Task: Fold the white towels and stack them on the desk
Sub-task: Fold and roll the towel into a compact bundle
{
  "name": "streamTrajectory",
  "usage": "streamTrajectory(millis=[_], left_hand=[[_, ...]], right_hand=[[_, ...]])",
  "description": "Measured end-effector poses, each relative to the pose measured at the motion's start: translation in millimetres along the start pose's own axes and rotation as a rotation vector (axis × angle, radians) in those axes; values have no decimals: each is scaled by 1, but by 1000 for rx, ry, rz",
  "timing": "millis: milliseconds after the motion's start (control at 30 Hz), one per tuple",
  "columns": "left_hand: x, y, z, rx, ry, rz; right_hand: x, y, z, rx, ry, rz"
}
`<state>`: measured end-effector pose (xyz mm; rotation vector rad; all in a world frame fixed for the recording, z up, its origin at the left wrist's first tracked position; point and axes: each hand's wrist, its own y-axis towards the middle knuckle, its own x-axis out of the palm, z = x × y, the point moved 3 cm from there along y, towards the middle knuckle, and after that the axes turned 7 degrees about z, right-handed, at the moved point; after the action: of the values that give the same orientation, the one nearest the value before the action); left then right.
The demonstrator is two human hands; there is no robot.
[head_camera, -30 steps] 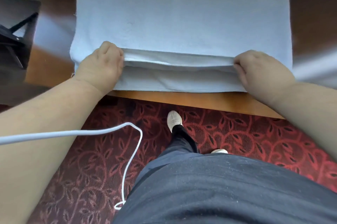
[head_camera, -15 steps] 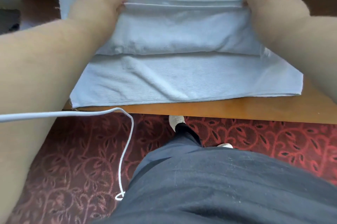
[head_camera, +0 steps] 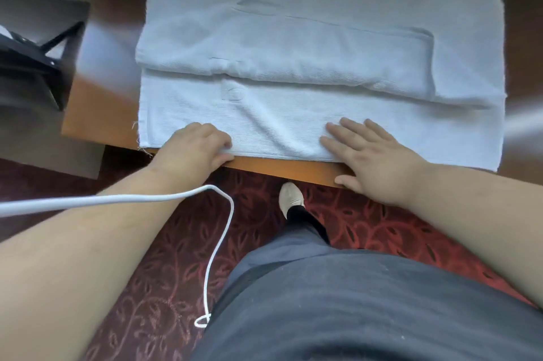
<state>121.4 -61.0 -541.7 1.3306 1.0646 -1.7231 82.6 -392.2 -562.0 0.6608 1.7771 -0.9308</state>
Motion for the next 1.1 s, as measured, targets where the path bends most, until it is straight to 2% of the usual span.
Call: streamTrajectory(millis=[67,200,333,433,500,567,633,700,800,867,933,1000,1033,1100], left_hand=[[0,3,0,9,55,-5],[-2,-3,-1,178,155,52],[-3,-7,-9,201,170,-84],[-7,8,-1,100,184,-170],[-9,27,16,44,44,-28],[-3,44,34,25,-60,128],[15,49,39,-42,0,36],[35,40,25,-117,89,-89],[40,26,-11,-167,82,-97],[24,30,-25,-148,81,-27],[-1,46,-33,-123,48,140],[-27,73,-39,-141,-8,283],[-38,90,-43,-171,-31,319],[-52,125,-49,-251,-46,305]], right_hand=[[4,-2,0,-13,-55,-20],[6,-1,-1,10,-75,-53],[7,1,-4,15,-64,-113],[7,3,-8,34,-32,-170],[5,6,-10,35,12,-150],[-1,6,-4,82,88,-31],[-3,-2,12,182,79,33],[2,-19,26,206,-25,-56],[-1,-31,33,180,-57,-133],[-21,-21,35,214,58,-1],[-47,-8,46,313,233,262],[-66,4,65,424,240,520],[-71,11,77,509,208,587],[-76,22,106,728,185,531]])
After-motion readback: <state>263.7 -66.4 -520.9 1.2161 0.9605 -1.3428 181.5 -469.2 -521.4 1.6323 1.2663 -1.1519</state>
